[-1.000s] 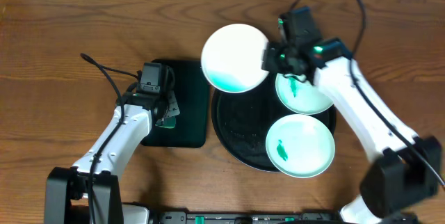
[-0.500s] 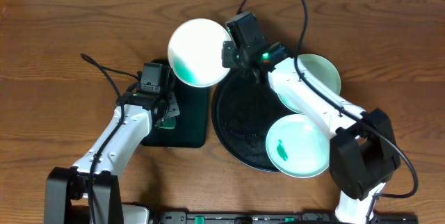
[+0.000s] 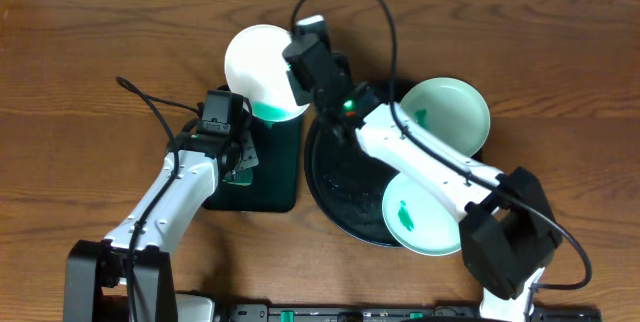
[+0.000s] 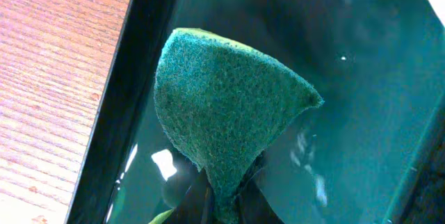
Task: Clean dirty plates on tray and stack at the side
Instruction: 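Lift the white plate up off the round tray with the right gripper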
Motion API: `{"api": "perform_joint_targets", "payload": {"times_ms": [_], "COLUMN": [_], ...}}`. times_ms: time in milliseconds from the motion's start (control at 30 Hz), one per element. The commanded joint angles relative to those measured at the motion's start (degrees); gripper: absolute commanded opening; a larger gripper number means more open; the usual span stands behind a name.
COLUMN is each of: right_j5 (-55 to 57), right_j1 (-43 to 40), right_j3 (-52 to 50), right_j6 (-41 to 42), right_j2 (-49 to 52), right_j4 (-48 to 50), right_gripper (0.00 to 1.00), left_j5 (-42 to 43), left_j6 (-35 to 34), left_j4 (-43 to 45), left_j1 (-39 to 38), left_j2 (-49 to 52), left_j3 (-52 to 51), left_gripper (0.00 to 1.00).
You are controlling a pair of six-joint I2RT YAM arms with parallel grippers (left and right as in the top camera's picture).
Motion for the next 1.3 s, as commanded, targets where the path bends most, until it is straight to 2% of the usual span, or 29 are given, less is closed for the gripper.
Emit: {"api": "perform_joint_targets", "payload": {"times_ms": [0,233,433,833,1000,1267], "right_j5": [7.93,16.02,18.47,17.99,18.08,18.25], "right_j1": [1.73,4.55,6.45,7.96,9.51,9.90], "right_j3": [1.70,1.70,1.70,1.68,1.68,1.66], "right_j6": [-9.64,-16.26,-21.68,-22.25,-25.88,-26.32], "right_j2": [-0.28,-2.01,-4.74,-13.81,-14.40,-14.14], "right_j4": [1.73,5.11,8.22,9.07,9.03,8.74], "right_gripper": [0.01,0.01,0.01,0.01,0.01,0.01], "left_j5": [-0.92,-0.92,-0.92,-0.92,-0.92,-0.92], "left_j6": [0.52,0.52,0.52,0.50,0.50,0.50], "left_j4": [-0.11,-0.11,-0.11,-0.09,-0.09,-0.09], "left_j1": [0.04,0.04,0.04,0.04,0.04,0.04], "left_j2": [-0.44,-0.44,-0.44,-0.44,-0.44,-0.44], "left_j3": [-0.96,-0.96,-0.96,-0.96,-0.96,-0.96], "left_gripper": [0.07,0.08,0.08,0.08,0.08,0.08]}}
